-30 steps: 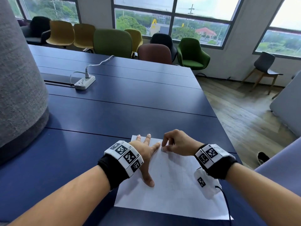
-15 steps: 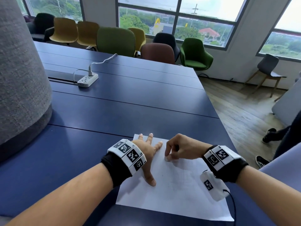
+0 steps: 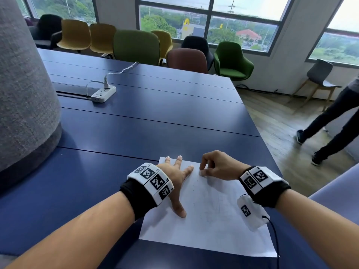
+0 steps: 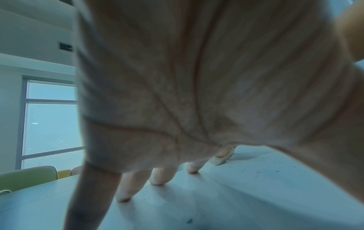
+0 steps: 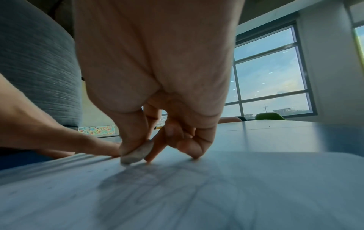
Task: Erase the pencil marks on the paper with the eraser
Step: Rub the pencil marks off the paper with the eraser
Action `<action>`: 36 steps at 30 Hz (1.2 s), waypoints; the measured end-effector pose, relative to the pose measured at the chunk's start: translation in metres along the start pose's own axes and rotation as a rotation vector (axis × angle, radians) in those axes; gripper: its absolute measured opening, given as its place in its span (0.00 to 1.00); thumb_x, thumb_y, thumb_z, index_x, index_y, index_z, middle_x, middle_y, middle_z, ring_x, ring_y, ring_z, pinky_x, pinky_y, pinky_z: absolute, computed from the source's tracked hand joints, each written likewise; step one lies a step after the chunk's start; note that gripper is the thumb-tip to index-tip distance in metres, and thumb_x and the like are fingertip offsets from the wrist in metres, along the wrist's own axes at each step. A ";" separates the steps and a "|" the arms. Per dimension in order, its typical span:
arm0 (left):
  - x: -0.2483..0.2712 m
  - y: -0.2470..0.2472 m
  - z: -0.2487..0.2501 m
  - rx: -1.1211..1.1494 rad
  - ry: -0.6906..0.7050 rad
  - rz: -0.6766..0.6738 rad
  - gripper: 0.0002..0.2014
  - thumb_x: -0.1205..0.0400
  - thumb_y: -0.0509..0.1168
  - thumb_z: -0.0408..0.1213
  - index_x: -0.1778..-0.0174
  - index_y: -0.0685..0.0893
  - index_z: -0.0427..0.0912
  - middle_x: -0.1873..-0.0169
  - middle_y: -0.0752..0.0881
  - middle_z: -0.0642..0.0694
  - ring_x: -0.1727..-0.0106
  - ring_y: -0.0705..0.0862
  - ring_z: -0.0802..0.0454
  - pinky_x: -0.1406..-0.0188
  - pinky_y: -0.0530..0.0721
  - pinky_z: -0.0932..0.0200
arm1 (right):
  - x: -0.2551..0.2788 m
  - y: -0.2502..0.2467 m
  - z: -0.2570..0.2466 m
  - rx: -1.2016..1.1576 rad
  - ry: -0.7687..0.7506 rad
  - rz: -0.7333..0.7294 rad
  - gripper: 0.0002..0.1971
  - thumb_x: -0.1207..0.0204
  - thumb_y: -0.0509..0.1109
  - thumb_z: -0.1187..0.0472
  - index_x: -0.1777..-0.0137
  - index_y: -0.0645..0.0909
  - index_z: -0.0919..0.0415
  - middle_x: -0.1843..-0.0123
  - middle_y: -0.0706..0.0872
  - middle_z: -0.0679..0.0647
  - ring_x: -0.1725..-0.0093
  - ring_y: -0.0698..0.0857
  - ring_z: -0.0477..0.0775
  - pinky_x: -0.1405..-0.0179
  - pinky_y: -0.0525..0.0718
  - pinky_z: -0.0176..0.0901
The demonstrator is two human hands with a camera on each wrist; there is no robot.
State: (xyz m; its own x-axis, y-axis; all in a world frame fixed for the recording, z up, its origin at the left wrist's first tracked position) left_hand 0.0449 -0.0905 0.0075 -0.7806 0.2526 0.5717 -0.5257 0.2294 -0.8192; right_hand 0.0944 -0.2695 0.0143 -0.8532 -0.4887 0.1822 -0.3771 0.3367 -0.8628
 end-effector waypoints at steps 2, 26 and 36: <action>-0.001 0.000 0.000 -0.005 -0.003 0.003 0.73 0.43 0.79 0.70 0.17 0.31 0.59 0.16 0.31 0.41 0.16 0.35 0.29 0.18 0.48 0.31 | 0.005 0.003 0.001 -0.022 -0.014 -0.035 0.05 0.26 0.76 0.58 0.60 0.83 0.51 0.72 0.79 0.42 0.75 0.77 0.37 0.74 0.72 0.24; -0.004 0.001 -0.002 0.017 -0.013 -0.021 0.74 0.45 0.78 0.71 0.18 0.29 0.61 0.16 0.30 0.43 0.16 0.35 0.30 0.19 0.49 0.29 | 0.019 0.008 -0.006 -0.009 -0.006 -0.182 0.07 0.27 0.76 0.56 0.63 0.81 0.47 0.72 0.79 0.43 0.73 0.76 0.39 0.70 0.74 0.32; -0.002 0.001 -0.001 -0.003 -0.015 -0.020 0.73 0.44 0.78 0.70 0.17 0.30 0.60 0.16 0.29 0.44 0.16 0.35 0.32 0.19 0.53 0.30 | 0.015 0.010 -0.008 -0.012 0.019 -0.049 0.03 0.25 0.75 0.58 0.55 0.84 0.56 0.68 0.79 0.43 0.71 0.77 0.39 0.77 0.71 0.22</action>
State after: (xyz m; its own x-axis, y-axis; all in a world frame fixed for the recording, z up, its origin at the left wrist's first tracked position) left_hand 0.0462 -0.0897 0.0059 -0.7750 0.2342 0.5869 -0.5401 0.2367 -0.8076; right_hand 0.0749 -0.2671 0.0122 -0.8401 -0.4898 0.2332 -0.4230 0.3224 -0.8468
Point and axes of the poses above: each hand's wrist, its own x-axis away from the middle knuckle, its own y-axis out of the palm, z = x × y, the point moved 1 cm from there along -x, towards the middle knuckle
